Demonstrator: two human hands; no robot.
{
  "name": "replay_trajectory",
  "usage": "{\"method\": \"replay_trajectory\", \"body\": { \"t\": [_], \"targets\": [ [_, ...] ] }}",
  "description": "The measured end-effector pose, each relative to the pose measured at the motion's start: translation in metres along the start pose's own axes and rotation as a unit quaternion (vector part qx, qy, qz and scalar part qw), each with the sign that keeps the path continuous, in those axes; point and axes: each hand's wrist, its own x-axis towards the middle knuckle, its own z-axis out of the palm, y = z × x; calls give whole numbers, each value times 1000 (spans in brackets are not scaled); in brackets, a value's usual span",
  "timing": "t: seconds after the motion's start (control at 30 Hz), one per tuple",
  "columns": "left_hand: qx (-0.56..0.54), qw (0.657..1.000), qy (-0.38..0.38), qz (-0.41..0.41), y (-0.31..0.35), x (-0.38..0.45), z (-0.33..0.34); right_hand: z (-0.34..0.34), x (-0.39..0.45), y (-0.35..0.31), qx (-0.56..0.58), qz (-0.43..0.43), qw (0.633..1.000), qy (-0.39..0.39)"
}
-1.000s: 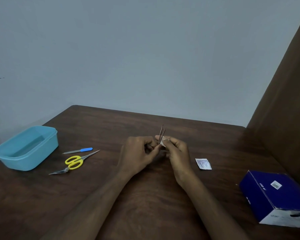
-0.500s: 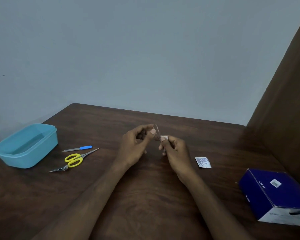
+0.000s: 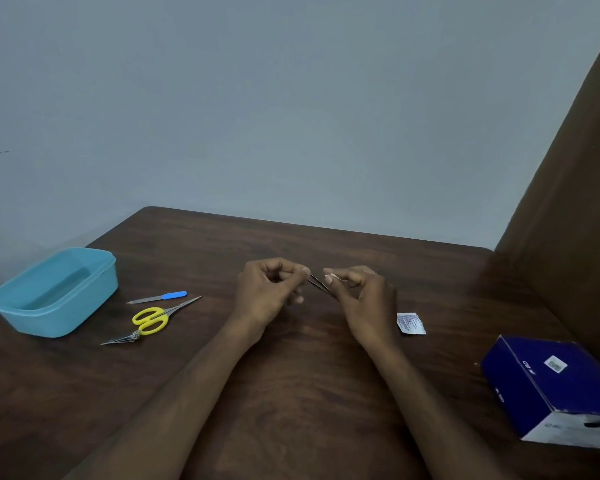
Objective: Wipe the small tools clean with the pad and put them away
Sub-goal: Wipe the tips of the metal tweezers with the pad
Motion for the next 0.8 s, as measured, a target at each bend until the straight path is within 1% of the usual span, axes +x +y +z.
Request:
{"method": "replay_trajectory", "body": {
  "t": [0.1,0.17,0.23,0.3,0.37,0.57,0.7,0.8],
  "targets": [
    [27,1000,-6,2,1,-4,5,-2,-1,-2,8,-5,1000,23],
    [39,999,-12,-2,2,-5,7,-2,-2,-4,0,-14,1000,22],
    [46,999,-13,-8,2,-5,9,2,-3,-4,-54,-70,996,-3],
    [38,999,-3,-23,2,-5,9,8,-6,-5,-103,-124,986,-36],
    [15,999,7,-48,-1,-2,7,14,-9,-6,-138,-156,976,-55],
    [-38,995,30,-92,-7,5,3,13,-6,-6,-283,-256,923,-44],
    [-45,993,39,-98,-5,6,3,9,-6,-7,-292,-266,918,-31],
    [-67,991,57,-102,-6,9,2,6,-4,-4,-276,-253,927,-36]
  ]
}}
